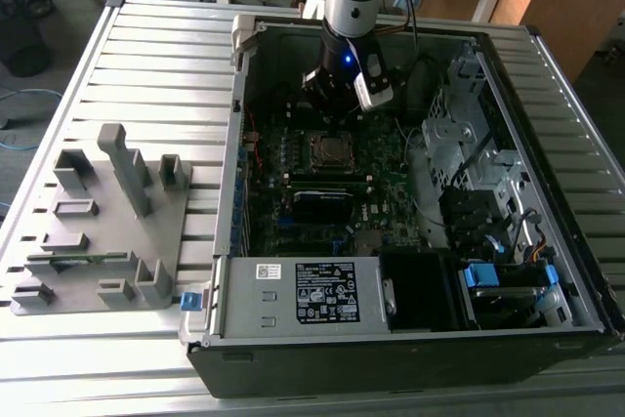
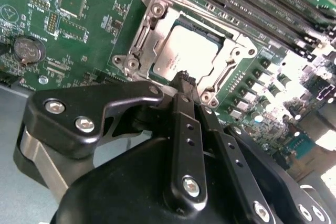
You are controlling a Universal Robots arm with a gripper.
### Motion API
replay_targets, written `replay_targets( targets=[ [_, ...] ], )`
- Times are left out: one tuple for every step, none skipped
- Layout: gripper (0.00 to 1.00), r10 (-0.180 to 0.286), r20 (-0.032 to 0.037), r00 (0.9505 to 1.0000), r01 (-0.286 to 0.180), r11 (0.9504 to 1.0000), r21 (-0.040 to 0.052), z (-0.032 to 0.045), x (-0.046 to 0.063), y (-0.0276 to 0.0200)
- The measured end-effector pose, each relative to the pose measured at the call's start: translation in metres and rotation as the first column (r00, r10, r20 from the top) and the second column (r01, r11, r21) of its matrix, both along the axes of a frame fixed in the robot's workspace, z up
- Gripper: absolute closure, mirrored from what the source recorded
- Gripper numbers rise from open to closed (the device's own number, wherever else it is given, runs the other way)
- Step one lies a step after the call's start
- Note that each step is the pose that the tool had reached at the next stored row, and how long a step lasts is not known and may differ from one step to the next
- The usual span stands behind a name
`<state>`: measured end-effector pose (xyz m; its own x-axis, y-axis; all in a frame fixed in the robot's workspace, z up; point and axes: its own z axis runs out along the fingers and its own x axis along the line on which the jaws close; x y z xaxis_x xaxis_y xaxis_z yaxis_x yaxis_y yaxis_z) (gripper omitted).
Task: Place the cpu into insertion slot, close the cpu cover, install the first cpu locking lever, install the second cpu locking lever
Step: 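Install the first cpu locking lever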
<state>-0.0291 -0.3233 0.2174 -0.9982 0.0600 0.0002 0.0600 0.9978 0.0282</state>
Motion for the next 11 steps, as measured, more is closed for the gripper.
replay_targets(
  targets=[
    [0.90, 0.000, 0.0000, 1.0000, 0.000, 1.0000, 0.0000, 0.0000, 0.0000, 0.0000],
    [0.90, 0.000, 0.0000, 1.0000, 0.000, 1.0000, -0.0001, 0.0001, 0.0000, 0.0000],
    [0.90, 0.000, 0.0001, 1.0000, 0.000, 1.0000, -0.0001, 0.0000, 0.0000, -0.0001],
    [0.90, 0.000, 0.0002, 1.0000, 0.000, 1.0000, -0.0001, 0.0000, 0.0000, -0.0001],
    [0.90, 0.000, 0.0033, 1.0000, 0.000, 1.0000, -0.0001, -0.0002, -0.0001, -0.0001],
    [0.90, 0.000, 0.0102, 0.9999, 0.000, 1.0000, 0.0001, -0.0007, -0.0002, -0.0001],
    [0.90, 0.000, 0.0176, 0.9998, 0.000, 1.0000, -0.0001, -0.0012, -0.0002, -0.0001],
    [0.90, 0.000, 0.0244, 0.9997, 0.000, 1.0000, -0.0003, -0.0016, -0.0004, -0.0001],
    [0.90, 0.000, 0.0304, 0.9995, 0.000, 1.0000, -0.0007, -0.0022, -0.0005, -0.0001],
    [0.90, 0.000, 0.0333, 0.9994, 0.000, 1.0000, -0.0016, -0.0024, -0.0005, -0.0002],
    [0.90, 0.000, 0.0339, 0.9994, 0.000, 1.0000, -0.0014, -0.0026, -0.0005, -0.0003]
  ],
)
